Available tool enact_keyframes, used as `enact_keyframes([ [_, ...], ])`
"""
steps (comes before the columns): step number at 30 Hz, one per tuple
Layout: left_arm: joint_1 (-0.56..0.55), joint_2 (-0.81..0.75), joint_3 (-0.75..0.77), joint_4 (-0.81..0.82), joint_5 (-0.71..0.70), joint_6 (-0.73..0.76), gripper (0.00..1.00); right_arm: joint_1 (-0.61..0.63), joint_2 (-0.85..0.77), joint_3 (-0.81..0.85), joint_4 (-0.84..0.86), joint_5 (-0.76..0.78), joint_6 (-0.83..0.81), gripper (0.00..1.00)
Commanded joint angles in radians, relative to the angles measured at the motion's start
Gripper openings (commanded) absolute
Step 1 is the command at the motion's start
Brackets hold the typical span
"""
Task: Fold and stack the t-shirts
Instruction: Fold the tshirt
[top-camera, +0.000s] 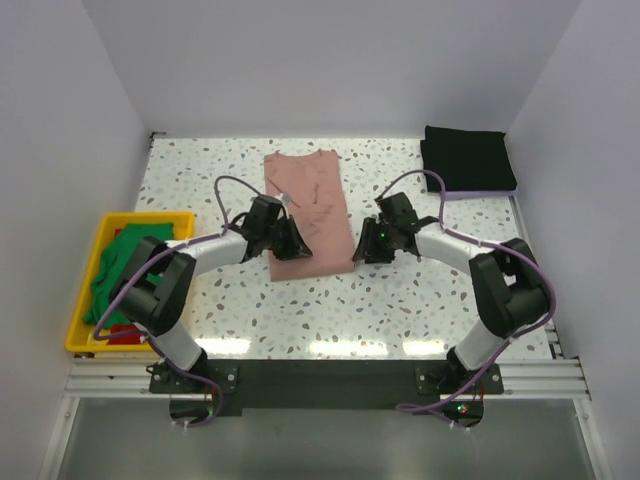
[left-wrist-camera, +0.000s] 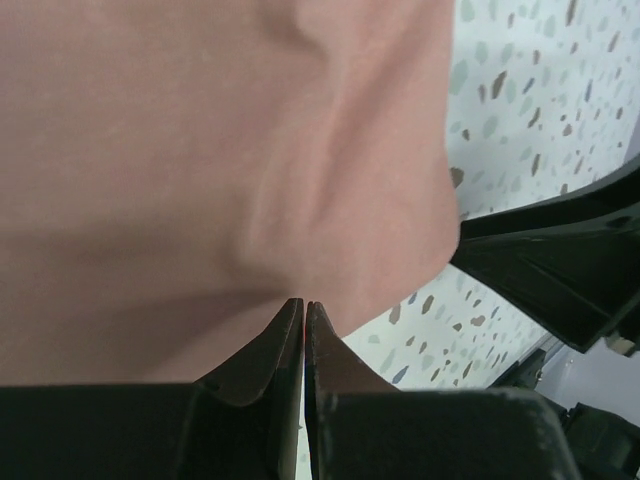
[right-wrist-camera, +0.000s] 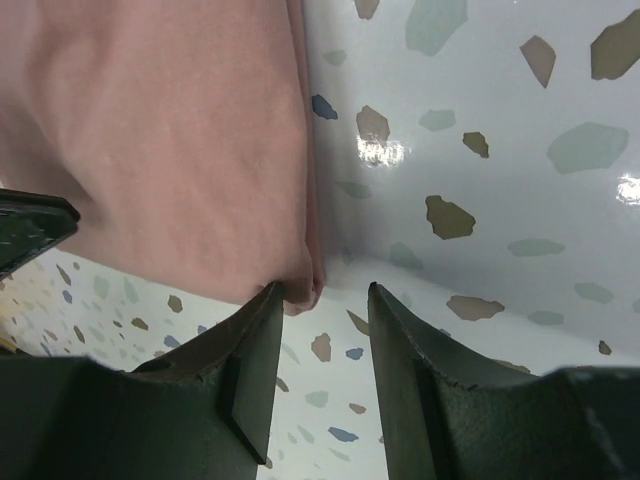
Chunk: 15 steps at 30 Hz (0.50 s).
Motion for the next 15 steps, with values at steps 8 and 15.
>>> enact_keyframes([
  [8, 0.003, -0.017, -0.005, 0.049, -0.057, 0.003, 0.08, 0.053, -0.014, 0.123, 0.049, -0.022, 0.025, 0.41],
  [15, 0.003, 0.027, -0.001, 0.052, -0.066, -0.009, 0.06, 0.123, 0.192, 0.347, 0.050, -0.084, 0.036, 0.40],
])
